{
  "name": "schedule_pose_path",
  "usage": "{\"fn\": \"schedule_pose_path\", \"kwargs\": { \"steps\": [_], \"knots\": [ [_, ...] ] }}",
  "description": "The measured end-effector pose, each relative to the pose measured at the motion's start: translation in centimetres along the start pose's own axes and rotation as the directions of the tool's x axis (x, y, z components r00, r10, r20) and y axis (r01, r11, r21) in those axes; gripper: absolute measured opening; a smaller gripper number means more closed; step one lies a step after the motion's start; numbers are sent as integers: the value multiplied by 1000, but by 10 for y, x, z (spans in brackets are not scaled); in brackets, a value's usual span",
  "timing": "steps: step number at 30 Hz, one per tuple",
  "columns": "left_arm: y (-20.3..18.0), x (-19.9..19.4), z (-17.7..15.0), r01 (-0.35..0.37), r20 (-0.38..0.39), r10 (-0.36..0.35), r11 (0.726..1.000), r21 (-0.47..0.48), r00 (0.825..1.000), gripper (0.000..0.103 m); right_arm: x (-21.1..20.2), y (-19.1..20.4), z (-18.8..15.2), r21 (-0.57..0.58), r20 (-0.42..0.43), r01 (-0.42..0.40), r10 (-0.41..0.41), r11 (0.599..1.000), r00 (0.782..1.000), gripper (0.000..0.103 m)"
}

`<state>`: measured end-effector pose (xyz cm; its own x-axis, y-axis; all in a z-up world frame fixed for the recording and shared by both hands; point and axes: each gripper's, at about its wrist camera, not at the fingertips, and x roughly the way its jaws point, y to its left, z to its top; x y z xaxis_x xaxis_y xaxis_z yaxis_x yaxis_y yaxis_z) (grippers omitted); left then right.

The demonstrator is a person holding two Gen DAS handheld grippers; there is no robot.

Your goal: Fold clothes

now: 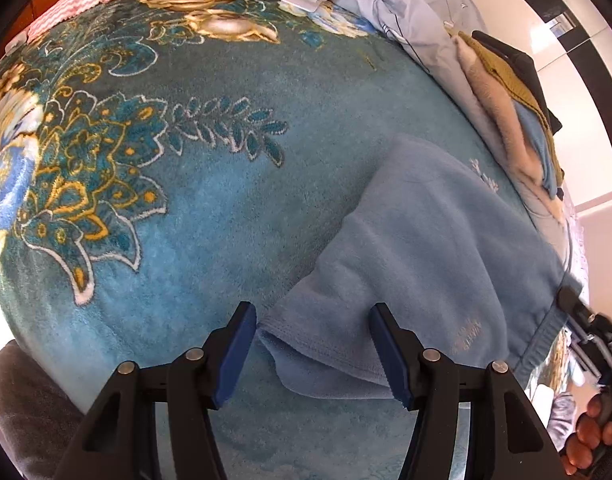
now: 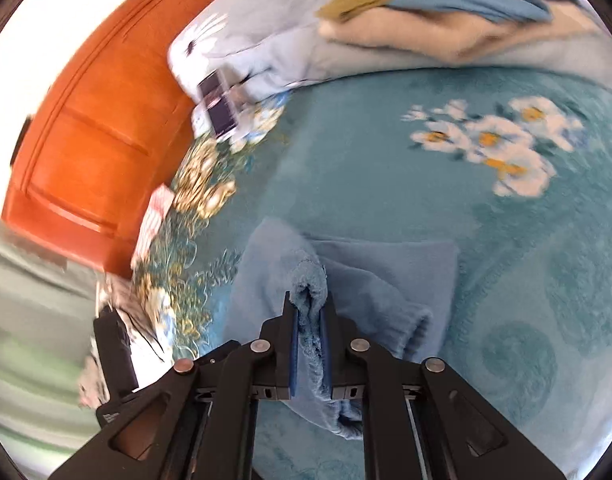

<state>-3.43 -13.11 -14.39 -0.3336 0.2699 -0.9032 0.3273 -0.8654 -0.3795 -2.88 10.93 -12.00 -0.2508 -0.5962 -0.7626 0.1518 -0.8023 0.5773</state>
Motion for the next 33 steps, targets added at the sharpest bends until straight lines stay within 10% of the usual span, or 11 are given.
{"fn": "schedule_pose_path", "kwargs": {
  "steps": [5,9,16,18,22,33],
  "knots": [
    [-2,3,-2,-9,-21,10,1000,11,1000,63,21,-36,-14,85,-63,111,-106,990,992,13],
    [-3,2,-3,-15,-23,15,1000,16,1000,63,21,-39,-18,73,-46,204,-201,976,979,41],
    [-2,1,-6,-14,-32,14,1000,19,999,63,31,-48,-24,119,-69,101,-94,988,993,42],
    [-1,0,-6,-12,-30,12,1000,16,999,63,29,-43,-22,106,-47,89,-85,990,995,24],
    [1,-3,-6,11,-30,-11,1000,5,999,63,18,-29,-15,48,9,73,-74,996,997,18],
    [4,8,-21,17,-72,-17,1000,-3,997,65,43,-47,-4,93,-55,175,-170,980,984,19]
  ]
}}
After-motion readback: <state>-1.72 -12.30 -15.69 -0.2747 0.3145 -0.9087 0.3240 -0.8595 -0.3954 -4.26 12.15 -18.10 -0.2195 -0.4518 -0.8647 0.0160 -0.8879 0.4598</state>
